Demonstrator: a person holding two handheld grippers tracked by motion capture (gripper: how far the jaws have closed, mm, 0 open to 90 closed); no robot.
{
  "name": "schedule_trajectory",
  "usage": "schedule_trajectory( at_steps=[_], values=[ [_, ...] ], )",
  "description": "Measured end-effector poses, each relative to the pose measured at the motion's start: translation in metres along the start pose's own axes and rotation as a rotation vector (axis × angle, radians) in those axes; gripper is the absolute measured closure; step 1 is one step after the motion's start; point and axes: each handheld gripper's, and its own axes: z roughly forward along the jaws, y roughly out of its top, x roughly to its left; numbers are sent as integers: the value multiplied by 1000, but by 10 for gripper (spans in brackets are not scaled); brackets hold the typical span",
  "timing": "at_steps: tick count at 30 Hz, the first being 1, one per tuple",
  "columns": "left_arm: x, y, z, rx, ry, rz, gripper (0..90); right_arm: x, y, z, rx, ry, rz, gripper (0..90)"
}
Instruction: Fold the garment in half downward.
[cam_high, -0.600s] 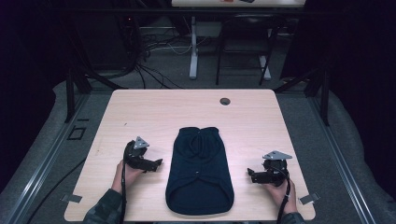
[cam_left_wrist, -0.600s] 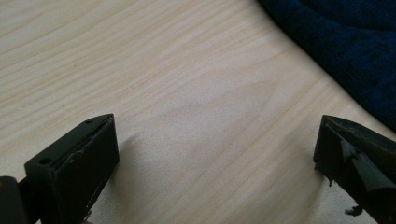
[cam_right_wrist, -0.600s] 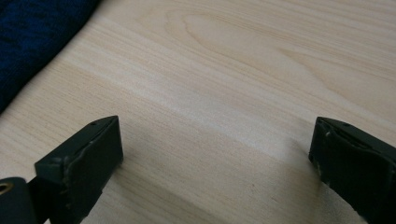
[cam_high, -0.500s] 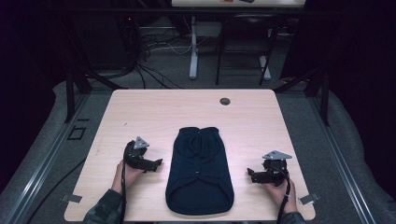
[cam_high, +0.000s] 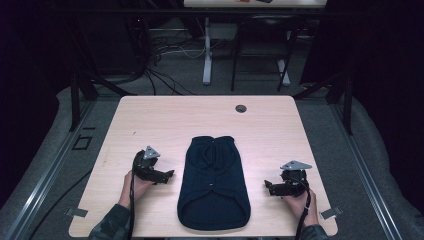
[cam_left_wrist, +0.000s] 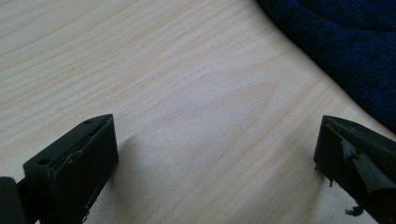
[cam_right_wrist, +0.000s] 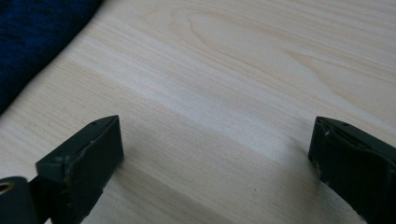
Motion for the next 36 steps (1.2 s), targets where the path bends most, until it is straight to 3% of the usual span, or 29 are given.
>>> schedule_trajectory(
  at_steps=[6,10,12,13,15,19,23,24,26,36],
  values=[
    [1,1,1,-1,-10,14,0,-1,6,3,44,7,-3,0],
    [1,4,-1,-6,61,8,6,0,15,6,72,46,-8,0],
    [2,6,-4,-37,65,3,6,3,20,4,61,43,-19,0],
    [1,8,-4,-40,59,-6,6,4,23,3,57,48,-27,0],
    [4,14,-3,-33,6,-44,0,7,29,2,42,64,-26,0],
    [6,26,1,-53,-34,-72,0,13,39,6,28,107,-23,0],
    [7,32,5,-56,-55,-78,2,18,48,9,30,148,-30,0],
    [7,37,6,-67,-52,-86,2,20,54,13,30,185,-16,0],
    [7,42,7,-74,-58,-80,2,22,61,18,32,210,-3,0],
    [3,61,15,-60,-105,-78,2,35,98,38,28,230,-17,24]
  ],
)
